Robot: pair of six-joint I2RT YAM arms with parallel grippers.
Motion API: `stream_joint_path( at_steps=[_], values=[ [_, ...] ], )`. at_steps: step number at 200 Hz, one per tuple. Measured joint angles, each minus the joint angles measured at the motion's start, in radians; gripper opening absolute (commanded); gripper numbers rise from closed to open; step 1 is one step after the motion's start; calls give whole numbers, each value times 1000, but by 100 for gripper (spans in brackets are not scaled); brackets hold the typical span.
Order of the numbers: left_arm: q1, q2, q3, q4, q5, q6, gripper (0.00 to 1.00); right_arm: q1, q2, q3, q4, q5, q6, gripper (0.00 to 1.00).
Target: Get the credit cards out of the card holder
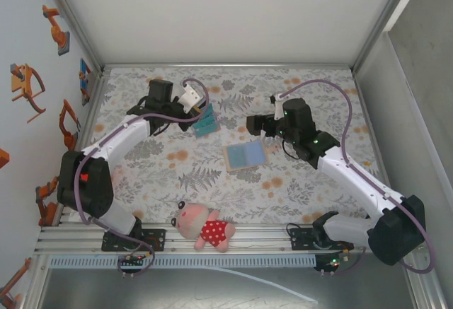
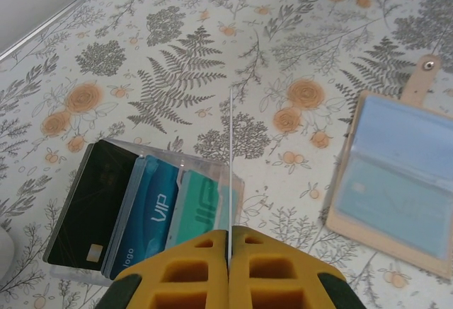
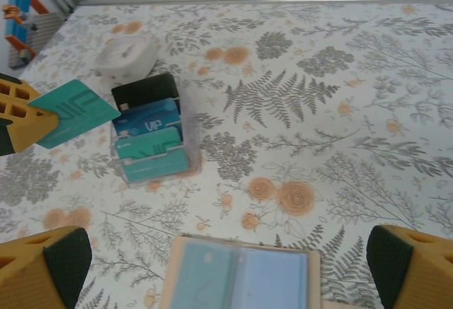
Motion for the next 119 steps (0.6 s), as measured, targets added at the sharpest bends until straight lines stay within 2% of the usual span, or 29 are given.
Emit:
stream_joint_path(
  at_steps=[60,119],
  values=[
    [30,59,-1,71,0,51,0,0,-11,-1,-21,91,0,99],
    [41,134,-1,89,0,97,0,0,-21,-5,-21,125,0,99]
  ],
)
